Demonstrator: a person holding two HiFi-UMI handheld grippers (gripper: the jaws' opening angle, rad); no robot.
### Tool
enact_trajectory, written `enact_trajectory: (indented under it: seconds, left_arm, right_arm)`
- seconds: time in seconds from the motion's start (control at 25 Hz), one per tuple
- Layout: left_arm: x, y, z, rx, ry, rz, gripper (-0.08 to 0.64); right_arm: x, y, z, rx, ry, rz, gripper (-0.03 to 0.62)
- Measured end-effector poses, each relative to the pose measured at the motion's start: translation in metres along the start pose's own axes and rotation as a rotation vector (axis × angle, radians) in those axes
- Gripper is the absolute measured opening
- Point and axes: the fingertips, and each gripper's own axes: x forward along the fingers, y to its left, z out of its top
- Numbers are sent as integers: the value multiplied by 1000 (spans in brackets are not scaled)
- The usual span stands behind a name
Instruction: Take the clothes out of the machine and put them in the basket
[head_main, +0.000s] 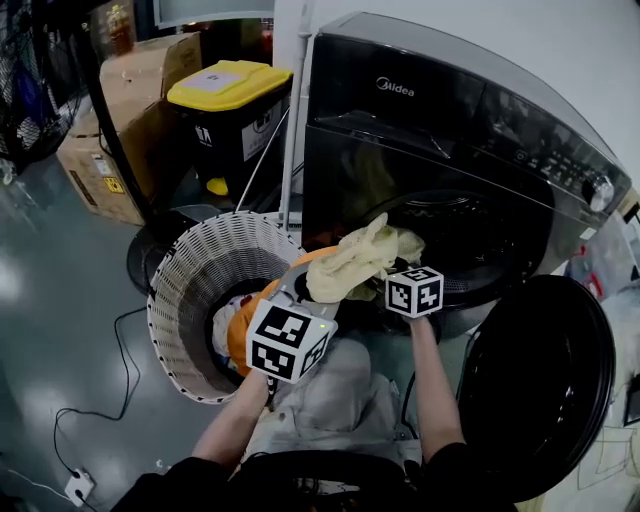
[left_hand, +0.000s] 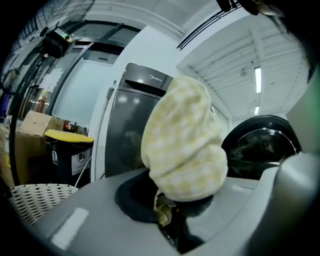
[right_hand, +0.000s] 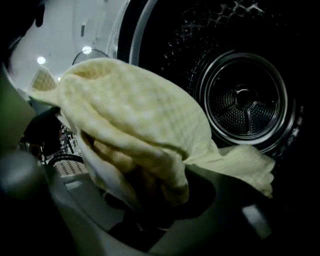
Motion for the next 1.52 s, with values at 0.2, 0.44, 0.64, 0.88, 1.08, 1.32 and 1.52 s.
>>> enact_trajectory:
  seconds: [0.2, 0.44, 0.64, 0.88, 1.08, 1.32, 1.52]
  left_arm:
    - [-19, 5, 13, 27, -49, -17, 46]
    - [-50, 4, 53, 80, -177, -10, 46]
    - [-86, 22, 78, 65, -246, 51, 46]
    - [-132, 58, 99, 60, -286, 163, 46]
    - [-167, 69, 126, 55, -369, 184, 46]
    - [-197, 71, 166, 117, -437, 186, 46]
    - [-215, 80, 205, 115, -508, 162, 46]
  right_arm:
    - [-16, 23, 13, 155, -108, 54, 143]
    - [-25, 73, 46, 292, -242, 198, 118]
    - [-21, 128, 72, 344, -294, 383, 112]
    - [-3, 188, 95, 232, -243, 463, 110]
    - [-9, 237, 120, 230, -251, 580, 109]
    - [-22, 273, 162, 211, -270, 637, 109]
    - [-30, 296, 213, 125, -293, 665, 109]
